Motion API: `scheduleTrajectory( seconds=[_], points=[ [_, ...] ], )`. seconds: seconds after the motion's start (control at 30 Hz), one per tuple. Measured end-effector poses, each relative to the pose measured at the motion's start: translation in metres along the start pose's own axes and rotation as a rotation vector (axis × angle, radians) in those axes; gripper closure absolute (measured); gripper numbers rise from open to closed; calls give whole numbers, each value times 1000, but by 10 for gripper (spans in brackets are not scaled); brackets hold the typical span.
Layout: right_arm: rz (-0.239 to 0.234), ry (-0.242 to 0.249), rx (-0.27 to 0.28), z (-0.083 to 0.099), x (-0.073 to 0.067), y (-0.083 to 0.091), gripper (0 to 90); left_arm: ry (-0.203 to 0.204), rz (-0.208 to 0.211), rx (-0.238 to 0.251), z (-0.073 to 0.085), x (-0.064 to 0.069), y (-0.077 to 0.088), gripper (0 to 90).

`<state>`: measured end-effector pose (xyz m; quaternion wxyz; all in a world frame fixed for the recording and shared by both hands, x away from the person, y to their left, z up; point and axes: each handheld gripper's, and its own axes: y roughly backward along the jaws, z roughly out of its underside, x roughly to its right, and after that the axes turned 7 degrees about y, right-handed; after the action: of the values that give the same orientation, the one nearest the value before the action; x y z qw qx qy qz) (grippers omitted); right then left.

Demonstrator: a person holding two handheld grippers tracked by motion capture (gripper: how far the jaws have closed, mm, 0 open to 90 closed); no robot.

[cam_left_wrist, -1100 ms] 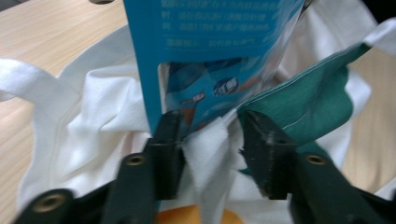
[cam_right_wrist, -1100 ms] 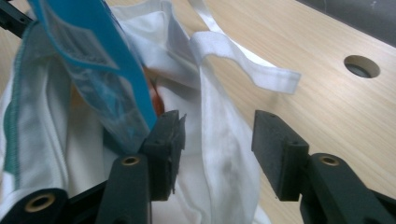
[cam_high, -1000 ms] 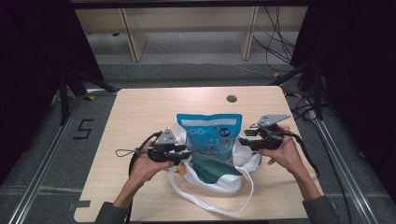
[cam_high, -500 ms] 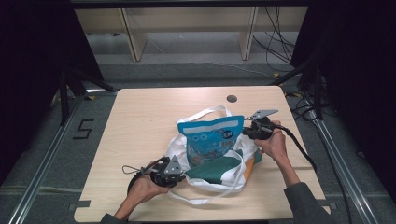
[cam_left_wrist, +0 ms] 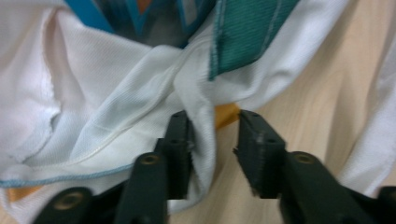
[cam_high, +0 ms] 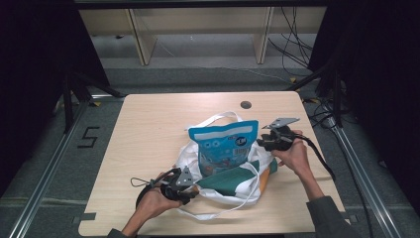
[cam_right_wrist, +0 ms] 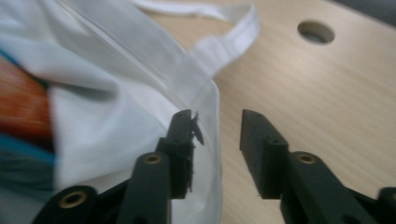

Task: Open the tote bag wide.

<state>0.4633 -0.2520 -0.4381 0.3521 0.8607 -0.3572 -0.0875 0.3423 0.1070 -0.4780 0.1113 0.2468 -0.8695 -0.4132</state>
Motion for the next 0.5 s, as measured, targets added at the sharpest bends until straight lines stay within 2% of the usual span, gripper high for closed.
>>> scheduleTrajectory(
  seconds=[0.03,0.07,0.1,0.13,0.17,0.2,0.23,0.27,0.3,0.33,0.37,0.4,0.43,0.47,0.5],
  points=[
    [-26,-8,45,-2,-3,22,582,0,-14,15,-5,3,6,498],
    [-26,-8,45,-2,-3,22,582,0,-14,15,-5,3,6,480],
    [-33,-12,67,-2,-6,33,569,2,-17,26,-7,5,8,480],
    [-56,-19,75,-2,-10,42,553,4,-24,39,-9,6,9,466],
    [-87,-3,85,-2,-14,50,550,-10,-41,33,-11,6,12,457],
    [-106,20,91,-2,-19,55,541,-8,-48,45,-13,7,13,458],
    [-138,15,88,-2,-27,59,525,-9,-49,45,-13,7,14,458],
    [-163,30,88,-1,-33,62,520,-14,-60,41,-14,6,15,458],
    [-188,31,89,-1,-40,65,509,-14,-49,42,-13,6,15,460],
    [-214,63,98,-2,-44,66,498,-10,-45,49,-13,6,15,463],
    [-236,67,103,-4,-49,68,496,-16,-48,42,-13,4,15,469],
    [-258,74,111,-5,-54,69,490,-1,-34,53,-12,3,14,476],
    [-293,82,111,-9,-65,66,480,-5,-39,50,-12,2,15,478],
    [-293,82,111,-9,-65,66,480,13,-31,62,-11,2,15,478],
    [-297,125,84,-11,-73,59,479,25,-17,74,-10,-1,17,478]
  ],
)
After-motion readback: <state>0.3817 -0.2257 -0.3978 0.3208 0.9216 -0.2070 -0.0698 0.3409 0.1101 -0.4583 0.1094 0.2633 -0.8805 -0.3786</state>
